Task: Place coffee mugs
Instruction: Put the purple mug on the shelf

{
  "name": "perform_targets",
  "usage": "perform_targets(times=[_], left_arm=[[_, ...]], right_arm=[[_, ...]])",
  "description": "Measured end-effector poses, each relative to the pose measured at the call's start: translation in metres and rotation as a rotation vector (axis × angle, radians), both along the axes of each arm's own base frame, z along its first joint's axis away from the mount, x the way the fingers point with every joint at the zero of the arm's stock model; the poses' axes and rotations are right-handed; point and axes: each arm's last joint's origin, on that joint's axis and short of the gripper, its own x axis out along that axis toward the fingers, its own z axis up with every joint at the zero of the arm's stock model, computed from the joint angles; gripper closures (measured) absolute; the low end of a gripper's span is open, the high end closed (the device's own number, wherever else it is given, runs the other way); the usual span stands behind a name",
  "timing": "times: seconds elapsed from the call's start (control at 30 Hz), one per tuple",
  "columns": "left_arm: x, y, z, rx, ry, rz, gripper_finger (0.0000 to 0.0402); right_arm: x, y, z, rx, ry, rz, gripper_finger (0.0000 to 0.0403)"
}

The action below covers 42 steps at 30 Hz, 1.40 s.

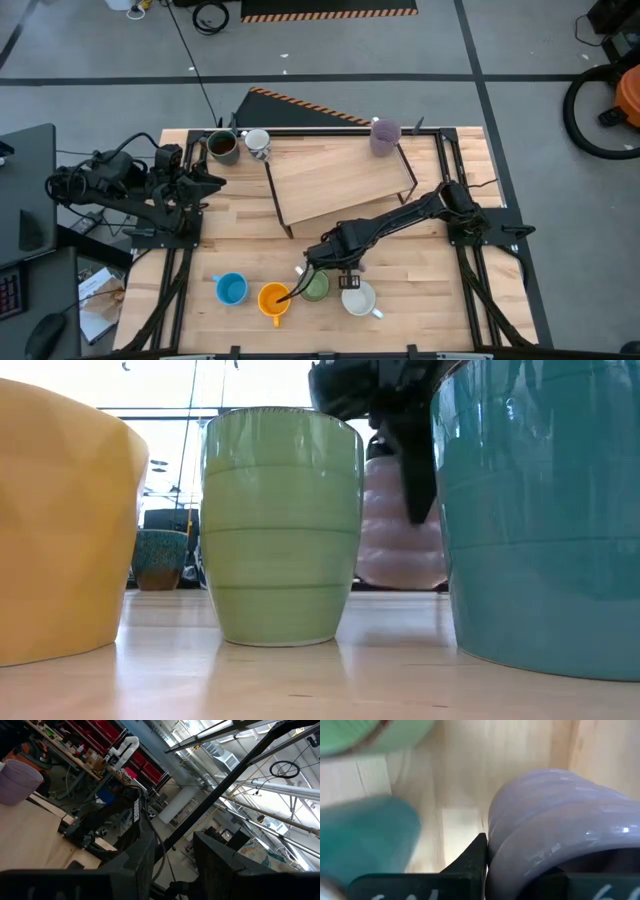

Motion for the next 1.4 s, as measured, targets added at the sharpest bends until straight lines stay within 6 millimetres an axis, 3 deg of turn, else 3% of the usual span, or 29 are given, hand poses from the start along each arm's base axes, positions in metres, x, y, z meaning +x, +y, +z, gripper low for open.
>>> perform_targets(times=[0.3,0.63,1.0,1.4], left_arm=[[0.000,0.000,0.000,0.000,0.000,0.000,0.0260],[0.000,0.000,0.000,0.001,0.001,0.001,0.0260],[0.001,0.000,-0.003,0.008,0.035,0.004,0.0260],[0.001,0.000,-0.003,0.004,0.036,0.023,0.0260]], right_arm=[[-0.025,-0.006,0.038,0.052,0.036,-0.050,0.0356],[-0.071,-0.022,0.095,0.005,0.047,-0.109,0.0356],[-0.103,-0.056,0.143,-0.035,-0.141,-0.188,0.0356],[-0.112,-0.110,0.158,-0.107,-0.186,-0.171,0.0357]])
